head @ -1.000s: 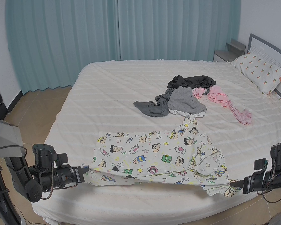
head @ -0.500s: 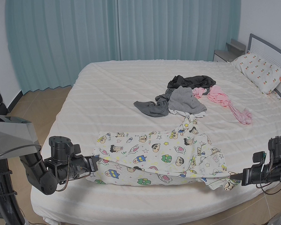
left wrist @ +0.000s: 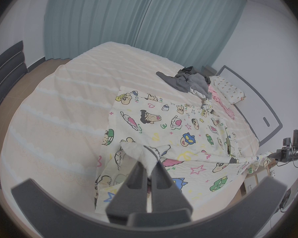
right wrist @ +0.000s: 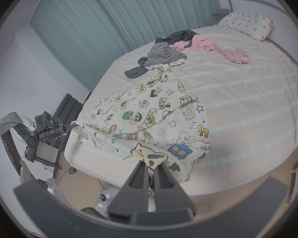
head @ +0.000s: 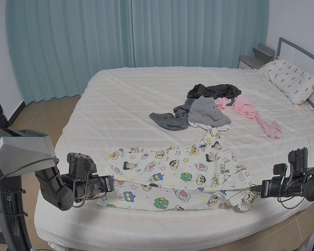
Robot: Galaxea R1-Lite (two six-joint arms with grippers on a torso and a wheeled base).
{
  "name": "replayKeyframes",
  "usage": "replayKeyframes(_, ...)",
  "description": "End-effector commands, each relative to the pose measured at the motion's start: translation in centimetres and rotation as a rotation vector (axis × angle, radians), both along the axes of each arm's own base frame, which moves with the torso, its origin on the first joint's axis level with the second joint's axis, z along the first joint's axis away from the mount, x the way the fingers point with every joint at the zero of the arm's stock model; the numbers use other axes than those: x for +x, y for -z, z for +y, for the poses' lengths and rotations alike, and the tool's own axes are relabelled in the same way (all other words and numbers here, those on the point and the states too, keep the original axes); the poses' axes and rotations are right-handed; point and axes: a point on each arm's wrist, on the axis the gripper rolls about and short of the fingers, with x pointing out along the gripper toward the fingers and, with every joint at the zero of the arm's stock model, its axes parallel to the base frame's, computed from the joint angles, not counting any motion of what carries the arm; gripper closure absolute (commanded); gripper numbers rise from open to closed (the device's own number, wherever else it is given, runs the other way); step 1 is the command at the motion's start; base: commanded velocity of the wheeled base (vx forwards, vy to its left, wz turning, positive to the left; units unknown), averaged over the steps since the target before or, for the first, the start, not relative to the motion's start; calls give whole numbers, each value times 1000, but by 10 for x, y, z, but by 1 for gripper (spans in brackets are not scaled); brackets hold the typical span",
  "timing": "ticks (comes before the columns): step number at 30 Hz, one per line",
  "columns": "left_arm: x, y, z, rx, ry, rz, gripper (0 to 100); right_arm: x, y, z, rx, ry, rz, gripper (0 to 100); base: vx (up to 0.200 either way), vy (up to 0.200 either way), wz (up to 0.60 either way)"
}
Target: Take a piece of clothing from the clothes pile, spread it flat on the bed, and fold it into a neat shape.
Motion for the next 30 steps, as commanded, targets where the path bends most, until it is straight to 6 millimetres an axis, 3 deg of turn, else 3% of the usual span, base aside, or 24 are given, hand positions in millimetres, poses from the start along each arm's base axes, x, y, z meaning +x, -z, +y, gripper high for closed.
replayKeyframes(1,8,12,1,23,-23,38,100,11,25,3,-7,-5,54,100,0,0,0)
replayKeyframes(12,23,23,-3,39,-25,91,100,39,34,19,5,49,51,100,0,0,0)
replayKeyframes(24,31,33,-5,28,-45,131,100,51,48,23,20,95,72,100,0,0,0)
replayKeyframes(25,31,33,-6,27,-44,131,100,52,50,24,21,96,76,0,0,0,0)
replayKeyframes(26,31,33,-6,27,-44,131,0,52,50,24,21,96,76,0,0,0,0)
replayKeyframes(30,32,34,-6,13,-59,143,0,54,58,22,33,111,63,0,0,0,0)
